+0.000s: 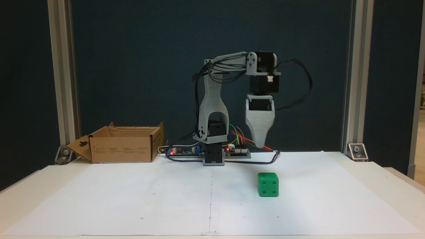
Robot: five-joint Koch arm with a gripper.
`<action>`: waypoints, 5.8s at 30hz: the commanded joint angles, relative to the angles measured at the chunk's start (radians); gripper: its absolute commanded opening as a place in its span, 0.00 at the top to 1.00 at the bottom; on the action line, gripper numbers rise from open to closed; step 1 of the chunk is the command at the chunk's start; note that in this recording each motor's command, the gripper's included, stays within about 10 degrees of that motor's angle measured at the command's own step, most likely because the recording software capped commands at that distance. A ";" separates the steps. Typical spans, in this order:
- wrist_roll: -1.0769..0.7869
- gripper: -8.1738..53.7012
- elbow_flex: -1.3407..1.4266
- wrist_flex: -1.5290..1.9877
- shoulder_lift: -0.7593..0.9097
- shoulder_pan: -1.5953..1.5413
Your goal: Grasp a green dice and put it in the bin.
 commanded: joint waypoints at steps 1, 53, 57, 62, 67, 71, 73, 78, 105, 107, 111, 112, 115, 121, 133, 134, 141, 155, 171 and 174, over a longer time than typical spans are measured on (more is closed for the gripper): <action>0.072 0.13 -0.071 -0.037 0.000 -0.025; 0.150 0.18 -0.063 -0.155 -0.195 -0.015; 0.150 0.18 -0.052 -0.156 -0.210 -0.008; 0.149 0.18 -0.048 -0.156 -0.232 -0.006; 0.149 0.18 -0.020 -0.156 -0.235 -0.008; 0.149 0.18 -0.002 -0.156 -0.258 -0.006; 0.149 0.18 0.006 -0.156 -0.264 -0.008; 0.149 0.18 0.006 -0.164 -0.287 -0.008; 0.149 0.31 0.015 -0.256 -0.339 0.012; 0.149 0.42 0.017 -0.256 -0.341 0.011; 0.150 0.58 0.017 -0.264 -0.341 0.014; 0.152 0.61 0.017 -0.265 -0.339 0.017; 0.155 0.68 0.017 -0.268 -0.339 0.026; 0.156 0.68 0.017 -0.221 -0.333 0.032; 0.152 0.68 -0.156 0.023 0.038 0.052; 0.152 0.68 -0.213 0.058 0.049 0.054; 0.143 0.68 -0.408 0.138 0.067 0.089; -0.271 0.68 -0.403 0.149 0.137 0.797; -0.788 0.68 -0.407 0.140 0.046 1.936; -0.873 0.68 -0.405 0.109 -0.008 2.149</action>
